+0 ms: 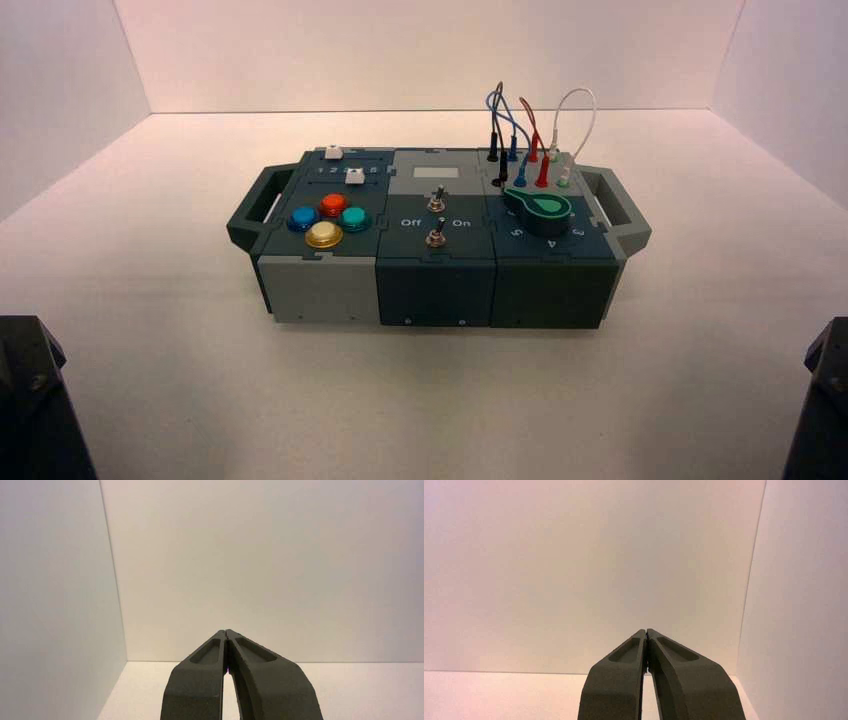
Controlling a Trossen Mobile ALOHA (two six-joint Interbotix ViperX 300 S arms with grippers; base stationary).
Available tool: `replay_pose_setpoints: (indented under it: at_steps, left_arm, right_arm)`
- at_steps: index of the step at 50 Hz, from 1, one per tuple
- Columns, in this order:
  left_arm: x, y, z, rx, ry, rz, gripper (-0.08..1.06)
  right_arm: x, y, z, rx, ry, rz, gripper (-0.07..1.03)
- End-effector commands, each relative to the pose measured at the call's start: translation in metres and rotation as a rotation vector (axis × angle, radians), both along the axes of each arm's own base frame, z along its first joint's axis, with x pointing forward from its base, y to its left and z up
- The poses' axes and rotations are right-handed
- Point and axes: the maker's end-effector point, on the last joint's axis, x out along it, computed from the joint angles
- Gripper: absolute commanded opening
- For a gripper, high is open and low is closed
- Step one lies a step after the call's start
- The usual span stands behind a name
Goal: Insert the black wire.
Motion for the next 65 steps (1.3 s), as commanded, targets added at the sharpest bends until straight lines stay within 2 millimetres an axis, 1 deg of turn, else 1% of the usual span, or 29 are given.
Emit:
replay_pose_setpoints:
  at_steps: [1, 22, 26, 29, 33, 39, 44, 47, 54, 65]
  left_arm:
    - [0.002, 0.0, 0.012, -0.002, -0.029, -0.001, -0.03]
    - [0.002, 0.0, 0.01, -0.006, -0.009, -0.002, -0.03]
    - [0.003, -0.003, 0.012, -0.006, 0.009, -0.011, -0.03]
    - [0.003, -0.007, 0.009, -0.006, 0.038, -0.027, -0.03]
    - [0.004, -0.018, 0.008, -0.004, 0.065, -0.066, -0.03]
    - [0.007, -0.04, 0.005, 0.003, 0.114, -0.146, -0.03]
    - [0.009, -0.054, 0.002, 0.013, 0.168, -0.196, -0.03]
    - [0.01, -0.066, -0.006, 0.026, 0.238, -0.236, -0.03]
    - [0.009, -0.093, -0.016, 0.061, 0.363, -0.326, -0.03]
    - [0.0, -0.13, -0.037, 0.133, 0.544, -0.455, -0.03]
  right_arm:
    - [0.001, 0.0, 0.006, 0.003, -0.015, -0.002, -0.02]
    - [0.001, 0.0, 0.005, 0.006, -0.007, 0.0, -0.02]
    - [0.002, 0.001, 0.005, 0.007, 0.006, 0.003, -0.02]
    - [0.002, 0.003, 0.003, 0.005, 0.028, 0.011, -0.02]
    - [0.003, 0.008, 0.003, 0.004, 0.054, 0.03, -0.02]
    - [0.004, 0.019, 0.004, -0.003, 0.098, 0.071, -0.02]
    - [0.006, 0.032, 0.004, -0.011, 0.144, 0.12, -0.02]
    - [0.008, 0.043, 0.003, -0.023, 0.183, 0.159, -0.02]
    - [0.012, 0.064, -0.012, -0.054, 0.328, 0.232, -0.02]
    - [0.009, 0.082, -0.039, -0.081, 0.531, 0.289, -0.02]
